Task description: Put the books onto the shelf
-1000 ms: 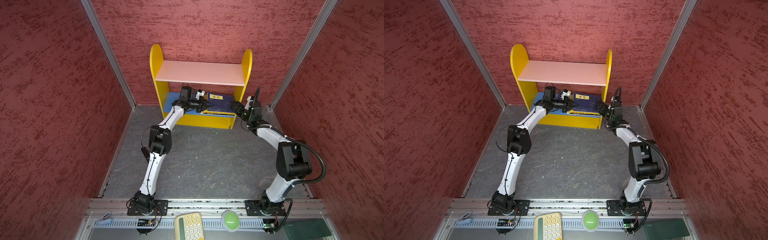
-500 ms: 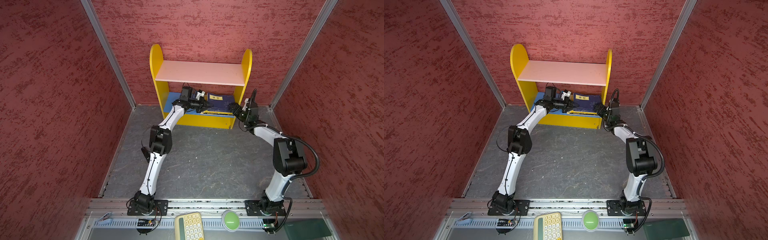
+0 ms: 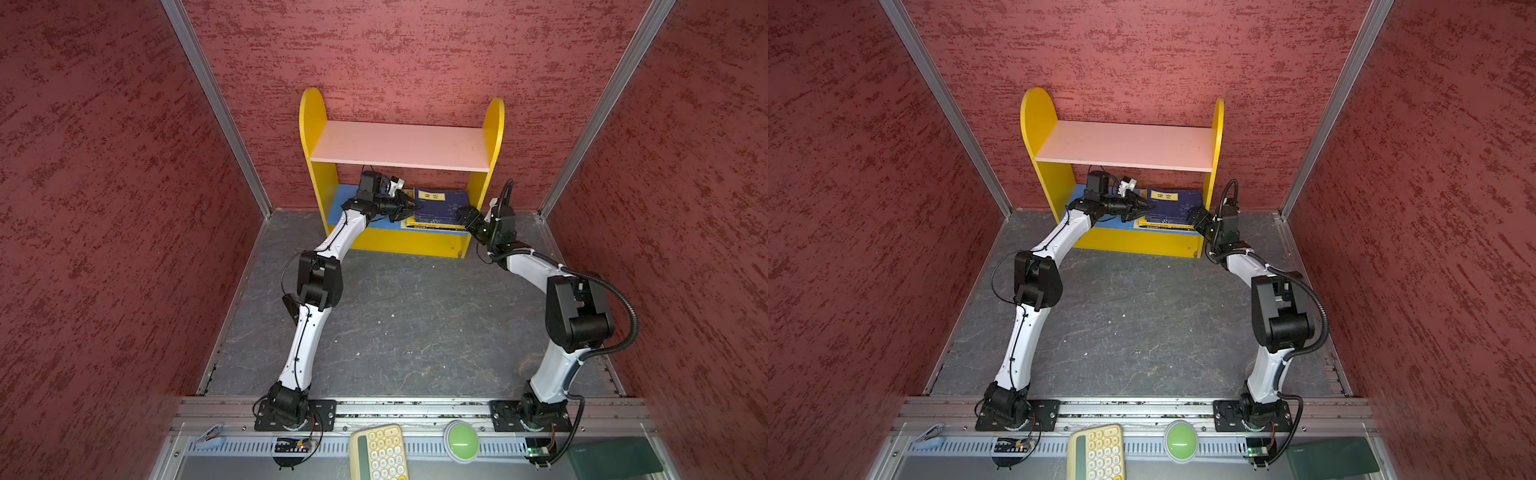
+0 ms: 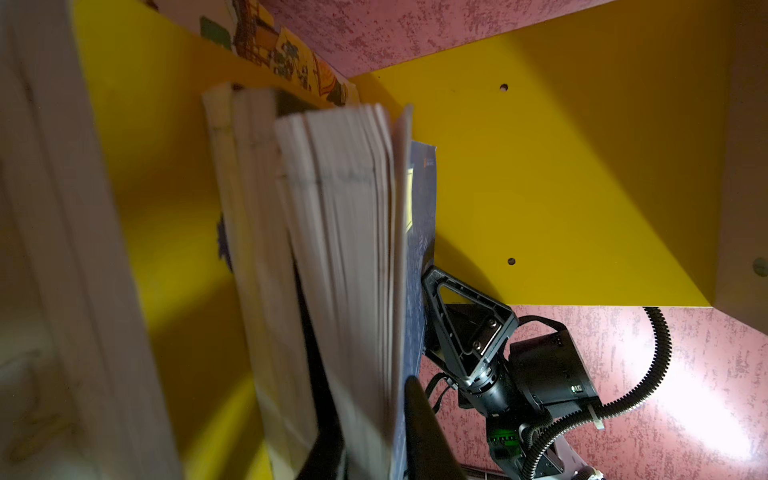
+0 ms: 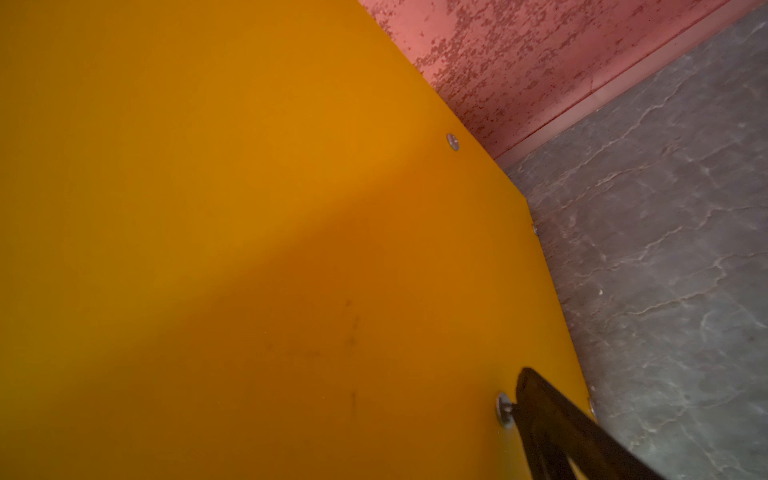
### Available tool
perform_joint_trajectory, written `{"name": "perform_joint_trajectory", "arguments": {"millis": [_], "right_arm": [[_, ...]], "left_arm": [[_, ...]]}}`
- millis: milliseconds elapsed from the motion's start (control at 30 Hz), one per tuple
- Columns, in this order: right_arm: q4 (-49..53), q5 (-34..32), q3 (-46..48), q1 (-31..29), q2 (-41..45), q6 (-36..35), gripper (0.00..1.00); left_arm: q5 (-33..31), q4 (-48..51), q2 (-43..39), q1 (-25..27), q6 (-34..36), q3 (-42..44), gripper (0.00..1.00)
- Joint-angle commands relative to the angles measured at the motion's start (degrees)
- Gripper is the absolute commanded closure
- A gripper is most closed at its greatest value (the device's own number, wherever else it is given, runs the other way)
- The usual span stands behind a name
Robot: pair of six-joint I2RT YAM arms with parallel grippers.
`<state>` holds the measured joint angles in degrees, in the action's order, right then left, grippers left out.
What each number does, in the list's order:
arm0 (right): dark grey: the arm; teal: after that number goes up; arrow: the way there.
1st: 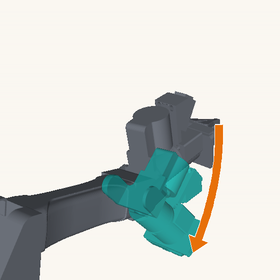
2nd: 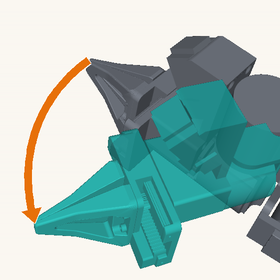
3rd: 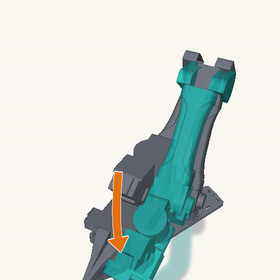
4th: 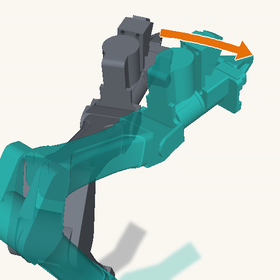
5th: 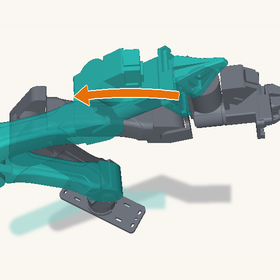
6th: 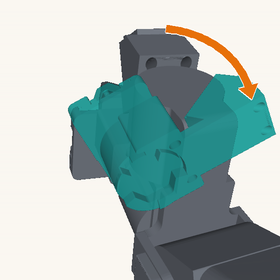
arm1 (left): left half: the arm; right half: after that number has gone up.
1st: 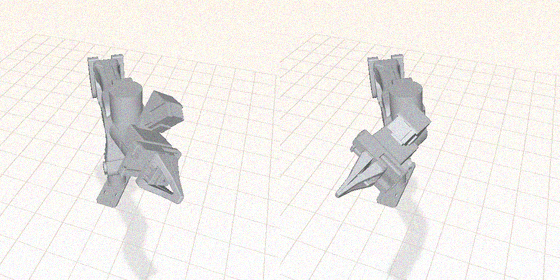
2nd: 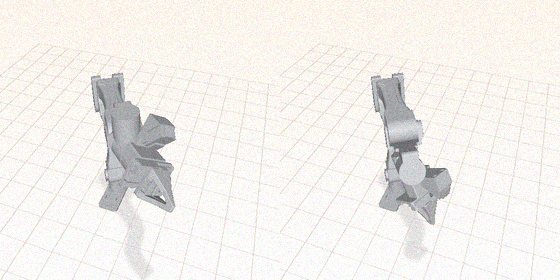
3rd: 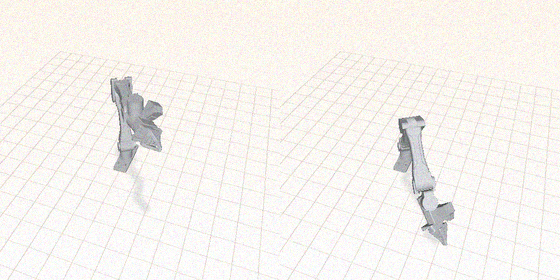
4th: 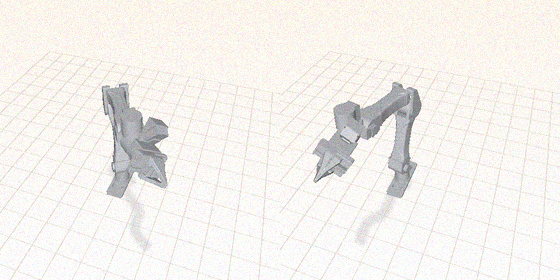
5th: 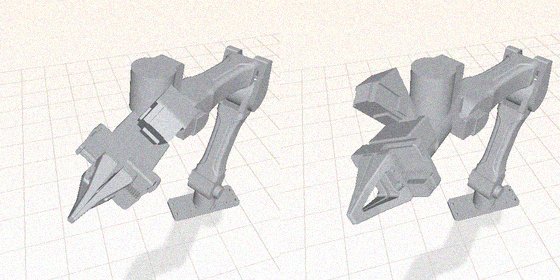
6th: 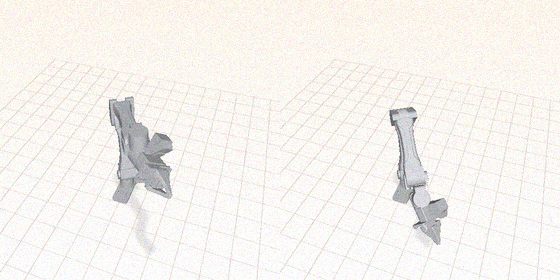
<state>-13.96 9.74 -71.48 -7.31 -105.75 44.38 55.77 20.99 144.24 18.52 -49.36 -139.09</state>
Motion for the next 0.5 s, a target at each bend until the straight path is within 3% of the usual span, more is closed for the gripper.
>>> {"name": "perform_joint_trajectory", "arguments": {"millis": [0, 467], "right_arm": [[0.4, -3.1, 0.9, 0.1, -1.3, 0.7, 0.01], [0.5, -4.5, 2.1, 0.1, 0.1, 1.2, 0.01]], "left_arm": [[-2.6, -3.9, 1.1, -0.2, -1.9, -1.3, 0.76], [-3.3, -5.7, 2.0, 0.8, -3.6, -1.4, 0.80]]}}
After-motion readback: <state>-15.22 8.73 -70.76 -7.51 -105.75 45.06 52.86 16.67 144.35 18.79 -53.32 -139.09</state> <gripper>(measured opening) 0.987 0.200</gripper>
